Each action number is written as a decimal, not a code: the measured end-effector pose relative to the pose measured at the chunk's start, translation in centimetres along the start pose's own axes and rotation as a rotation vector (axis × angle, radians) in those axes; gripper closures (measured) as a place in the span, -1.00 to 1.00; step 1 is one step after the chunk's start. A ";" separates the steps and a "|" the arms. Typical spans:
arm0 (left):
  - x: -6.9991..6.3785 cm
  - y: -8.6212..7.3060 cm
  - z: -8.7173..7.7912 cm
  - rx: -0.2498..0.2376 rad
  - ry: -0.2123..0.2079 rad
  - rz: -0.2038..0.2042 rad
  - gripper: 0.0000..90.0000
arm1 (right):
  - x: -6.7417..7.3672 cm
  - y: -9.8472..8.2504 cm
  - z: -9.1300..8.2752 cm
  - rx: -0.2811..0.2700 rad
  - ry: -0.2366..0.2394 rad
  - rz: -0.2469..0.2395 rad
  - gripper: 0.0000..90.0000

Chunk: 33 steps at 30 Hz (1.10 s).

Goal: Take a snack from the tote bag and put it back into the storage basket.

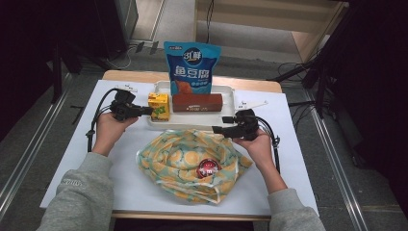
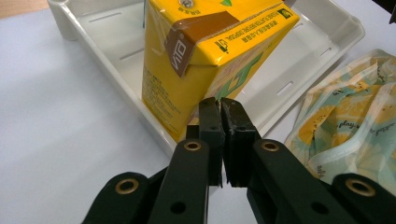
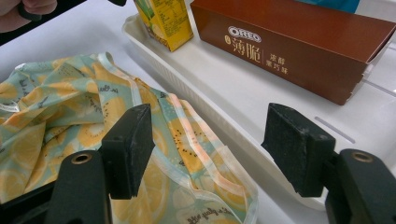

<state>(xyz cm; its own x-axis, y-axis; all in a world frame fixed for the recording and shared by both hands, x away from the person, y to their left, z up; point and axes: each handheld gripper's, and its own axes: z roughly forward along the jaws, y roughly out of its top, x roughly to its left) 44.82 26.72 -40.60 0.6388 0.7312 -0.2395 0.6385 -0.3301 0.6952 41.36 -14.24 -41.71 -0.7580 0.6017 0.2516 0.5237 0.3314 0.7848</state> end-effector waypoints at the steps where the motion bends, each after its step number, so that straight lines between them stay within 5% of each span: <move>1: -0.1 0.0 -0.1 -0.004 -0.001 0.001 0.91 | 0.0 0.0 0.0 -0.004 0.001 -0.005 -0.24; 10: -0.4 0.0 -0.5 -0.004 -0.013 0.000 0.78 | 0.2 0.2 -0.4 -0.011 0.001 -0.006 -0.24; 33: -1.7 -0.6 -1.7 0.018 -0.084 -0.028 0.05 | 2.5 0.4 -2.0 -0.002 0.023 -0.043 -0.24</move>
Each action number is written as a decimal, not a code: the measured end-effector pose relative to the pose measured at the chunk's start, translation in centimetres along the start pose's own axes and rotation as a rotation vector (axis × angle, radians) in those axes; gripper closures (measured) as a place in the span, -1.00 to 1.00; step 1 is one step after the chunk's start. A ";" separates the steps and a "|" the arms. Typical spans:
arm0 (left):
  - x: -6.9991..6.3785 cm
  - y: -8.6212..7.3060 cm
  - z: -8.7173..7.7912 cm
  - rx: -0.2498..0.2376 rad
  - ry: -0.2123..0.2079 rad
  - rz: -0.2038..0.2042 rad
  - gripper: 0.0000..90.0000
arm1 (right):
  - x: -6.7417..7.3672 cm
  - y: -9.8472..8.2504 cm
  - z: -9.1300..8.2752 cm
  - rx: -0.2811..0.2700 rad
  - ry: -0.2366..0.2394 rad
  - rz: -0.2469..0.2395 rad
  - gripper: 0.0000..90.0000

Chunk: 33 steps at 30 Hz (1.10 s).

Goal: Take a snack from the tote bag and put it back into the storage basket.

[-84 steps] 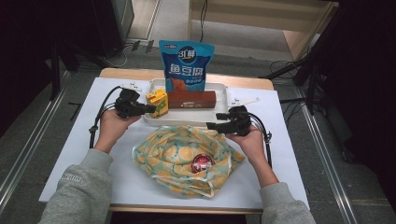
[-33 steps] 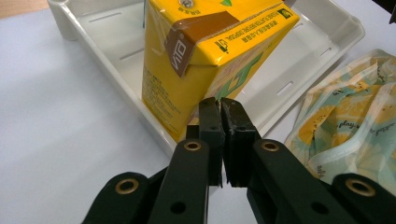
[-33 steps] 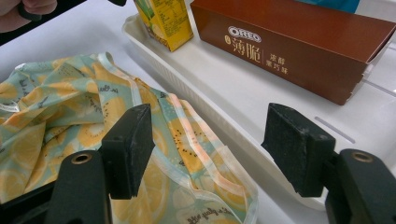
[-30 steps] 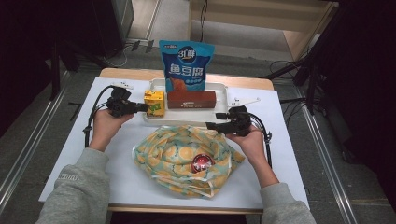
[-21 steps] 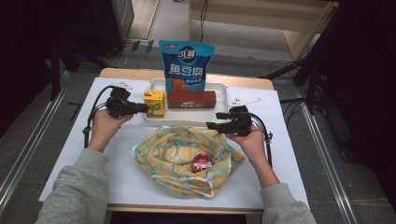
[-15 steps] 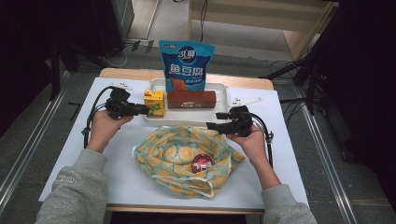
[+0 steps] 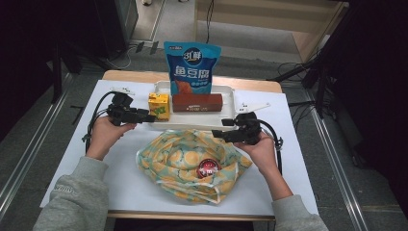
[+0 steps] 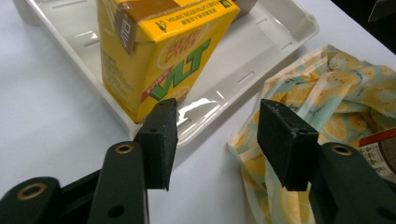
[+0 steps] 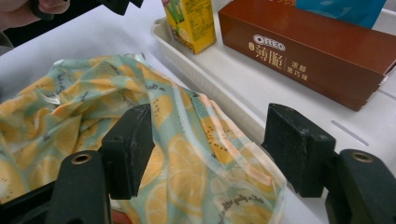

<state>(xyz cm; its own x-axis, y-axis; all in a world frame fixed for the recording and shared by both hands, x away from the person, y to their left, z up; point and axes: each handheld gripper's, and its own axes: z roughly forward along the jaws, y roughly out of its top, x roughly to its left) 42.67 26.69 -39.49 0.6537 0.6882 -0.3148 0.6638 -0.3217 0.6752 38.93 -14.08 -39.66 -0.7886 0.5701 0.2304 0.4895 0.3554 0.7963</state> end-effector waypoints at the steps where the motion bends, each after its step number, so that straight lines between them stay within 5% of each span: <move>1: 0.0 0.0 0.0 0.000 0.000 0.000 0.03 | 0.1 0.0 -0.1 0.000 0.002 0.000 -0.24; 33: 0.4 -0.5 -0.5 -0.012 -0.019 -0.013 -0.14 | 3.4 -1.5 -1.3 0.029 0.037 -0.053 -0.13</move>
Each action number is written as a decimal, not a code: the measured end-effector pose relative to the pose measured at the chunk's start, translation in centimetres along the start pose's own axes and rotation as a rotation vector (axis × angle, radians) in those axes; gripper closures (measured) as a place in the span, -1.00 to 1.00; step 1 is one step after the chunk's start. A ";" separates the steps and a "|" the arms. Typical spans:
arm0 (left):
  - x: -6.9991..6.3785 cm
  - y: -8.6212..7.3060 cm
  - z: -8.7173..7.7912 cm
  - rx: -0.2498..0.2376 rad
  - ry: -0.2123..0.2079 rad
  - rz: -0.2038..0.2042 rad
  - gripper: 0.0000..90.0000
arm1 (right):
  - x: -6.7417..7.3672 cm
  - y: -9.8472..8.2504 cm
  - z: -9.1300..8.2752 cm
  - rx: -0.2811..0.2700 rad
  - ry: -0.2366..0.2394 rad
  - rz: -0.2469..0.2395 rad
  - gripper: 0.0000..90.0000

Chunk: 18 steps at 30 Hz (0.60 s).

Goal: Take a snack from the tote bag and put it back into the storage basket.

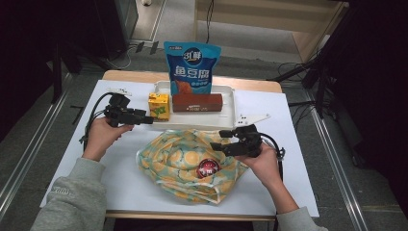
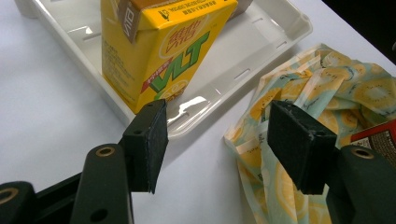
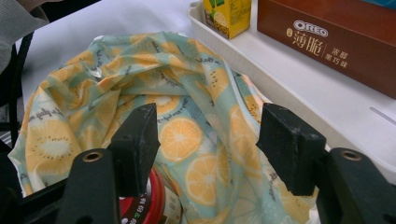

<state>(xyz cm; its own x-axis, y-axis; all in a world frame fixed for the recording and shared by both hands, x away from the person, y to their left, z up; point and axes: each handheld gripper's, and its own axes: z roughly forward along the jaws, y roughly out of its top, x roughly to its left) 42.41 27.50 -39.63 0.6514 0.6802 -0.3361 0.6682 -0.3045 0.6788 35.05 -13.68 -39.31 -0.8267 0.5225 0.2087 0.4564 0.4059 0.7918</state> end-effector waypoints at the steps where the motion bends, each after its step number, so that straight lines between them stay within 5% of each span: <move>1: 0.1 0.0 0.0 0.000 -0.001 0.000 -0.15 | 0.1 -0.1 0.0 -0.001 0.005 -0.006 -0.12; 18: 0.0 -0.2 -0.3 -0.006 0.002 0.007 -0.16 | 1.7 -0.6 -0.2 0.004 0.036 -0.036 -0.09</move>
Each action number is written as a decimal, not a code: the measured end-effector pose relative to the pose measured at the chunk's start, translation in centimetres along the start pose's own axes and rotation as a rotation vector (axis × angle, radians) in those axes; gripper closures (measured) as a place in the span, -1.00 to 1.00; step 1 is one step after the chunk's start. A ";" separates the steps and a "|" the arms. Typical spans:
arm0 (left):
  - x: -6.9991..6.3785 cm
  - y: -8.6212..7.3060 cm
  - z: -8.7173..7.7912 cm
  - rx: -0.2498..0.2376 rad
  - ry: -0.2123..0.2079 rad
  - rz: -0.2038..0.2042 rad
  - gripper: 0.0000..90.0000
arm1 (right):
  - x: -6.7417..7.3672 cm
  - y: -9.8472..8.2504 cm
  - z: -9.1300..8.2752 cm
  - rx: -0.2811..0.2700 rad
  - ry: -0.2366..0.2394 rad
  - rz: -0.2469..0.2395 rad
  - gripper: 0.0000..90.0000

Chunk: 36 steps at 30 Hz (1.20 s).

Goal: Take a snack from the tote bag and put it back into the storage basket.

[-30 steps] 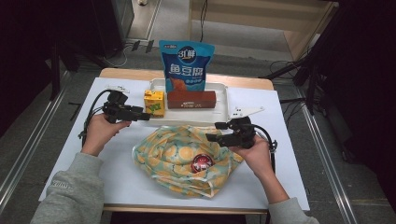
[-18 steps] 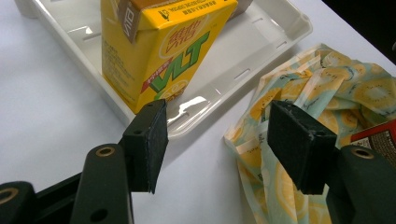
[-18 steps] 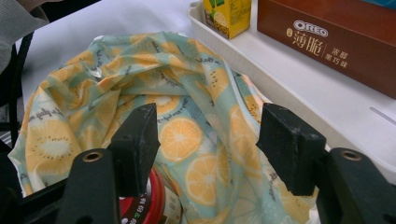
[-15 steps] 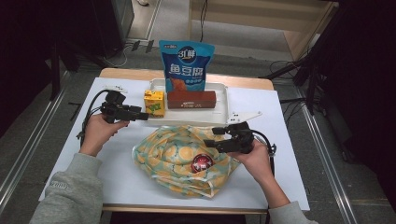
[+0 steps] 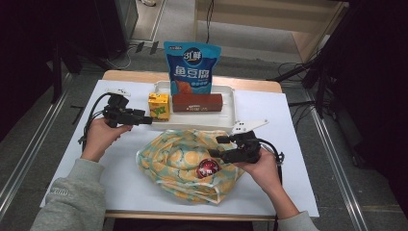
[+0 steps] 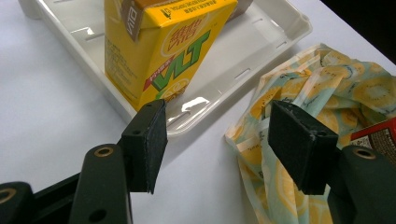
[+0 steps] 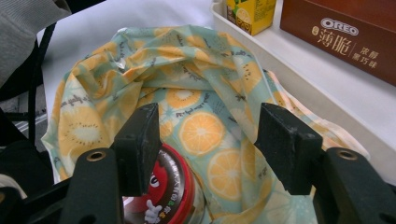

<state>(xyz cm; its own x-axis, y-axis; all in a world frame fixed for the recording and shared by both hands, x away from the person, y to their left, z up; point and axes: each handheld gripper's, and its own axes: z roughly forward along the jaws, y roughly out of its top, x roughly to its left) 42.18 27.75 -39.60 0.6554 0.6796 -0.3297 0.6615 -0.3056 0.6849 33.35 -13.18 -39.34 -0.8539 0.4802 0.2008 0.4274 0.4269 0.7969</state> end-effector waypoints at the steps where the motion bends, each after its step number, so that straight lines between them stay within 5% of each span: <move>1: 0.0 0.0 0.0 0.000 -0.001 0.003 -0.17 | 0.2 -0.1 0.1 0.000 0.006 -0.004 -0.08; 36: -0.1 0.0 0.0 -0.003 -0.009 0.002 -0.17 | 2.4 -2.3 1.4 0.057 0.031 -0.027 -0.22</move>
<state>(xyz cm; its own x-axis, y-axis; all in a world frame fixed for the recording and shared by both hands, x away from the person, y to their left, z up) 42.11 27.68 -39.59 0.6596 0.6731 -0.3345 0.6592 -0.3044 0.6876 30.74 -11.95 -41.55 -0.8738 0.4444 0.1976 0.4194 0.4828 0.7688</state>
